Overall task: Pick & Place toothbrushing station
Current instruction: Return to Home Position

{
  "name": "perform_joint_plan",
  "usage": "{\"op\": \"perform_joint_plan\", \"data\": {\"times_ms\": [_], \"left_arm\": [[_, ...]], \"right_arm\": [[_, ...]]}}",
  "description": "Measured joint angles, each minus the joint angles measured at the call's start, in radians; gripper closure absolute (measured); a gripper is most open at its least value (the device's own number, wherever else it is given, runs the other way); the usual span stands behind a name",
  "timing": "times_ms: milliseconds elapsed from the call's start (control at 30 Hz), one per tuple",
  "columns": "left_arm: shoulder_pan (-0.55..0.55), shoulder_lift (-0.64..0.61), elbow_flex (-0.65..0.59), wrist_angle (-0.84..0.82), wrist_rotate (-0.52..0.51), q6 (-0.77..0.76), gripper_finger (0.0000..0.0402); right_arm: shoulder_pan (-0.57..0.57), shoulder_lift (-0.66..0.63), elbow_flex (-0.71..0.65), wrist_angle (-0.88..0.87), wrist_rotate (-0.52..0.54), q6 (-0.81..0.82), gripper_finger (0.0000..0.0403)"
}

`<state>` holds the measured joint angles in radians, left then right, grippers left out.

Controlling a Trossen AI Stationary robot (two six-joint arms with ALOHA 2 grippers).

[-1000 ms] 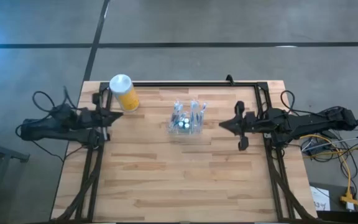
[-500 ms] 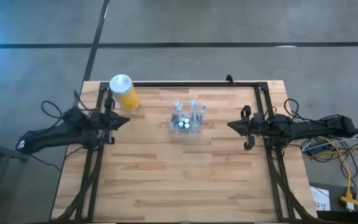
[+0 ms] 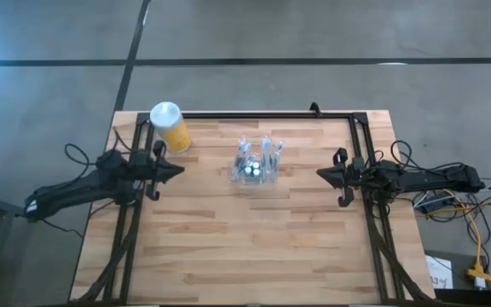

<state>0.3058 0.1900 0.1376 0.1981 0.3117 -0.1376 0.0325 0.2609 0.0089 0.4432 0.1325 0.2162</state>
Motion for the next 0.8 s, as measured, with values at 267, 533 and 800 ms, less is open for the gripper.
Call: {"op": "perform_joint_plan", "data": {"times_ms": [267, 533, 800], "left_arm": [[0.0, -0.032, -0.116, 0.09, 0.063, 0.02, 0.0401], [-0.001, -0.139, -0.081, -0.116, 0.091, 0.013, 0.0401], [-0.009, -0.188, -0.001, -0.277, 0.047, 0.092, 0.0401]], "right_arm": [[0.0, 0.003, 0.0, -0.019, 0.002, 0.01, 0.0394], [0.0, -0.048, 0.0, -0.105, 0.053, 0.004, 0.0394], [0.011, -0.155, 0.0, -0.24, 0.075, -0.015, 0.0394]]}}
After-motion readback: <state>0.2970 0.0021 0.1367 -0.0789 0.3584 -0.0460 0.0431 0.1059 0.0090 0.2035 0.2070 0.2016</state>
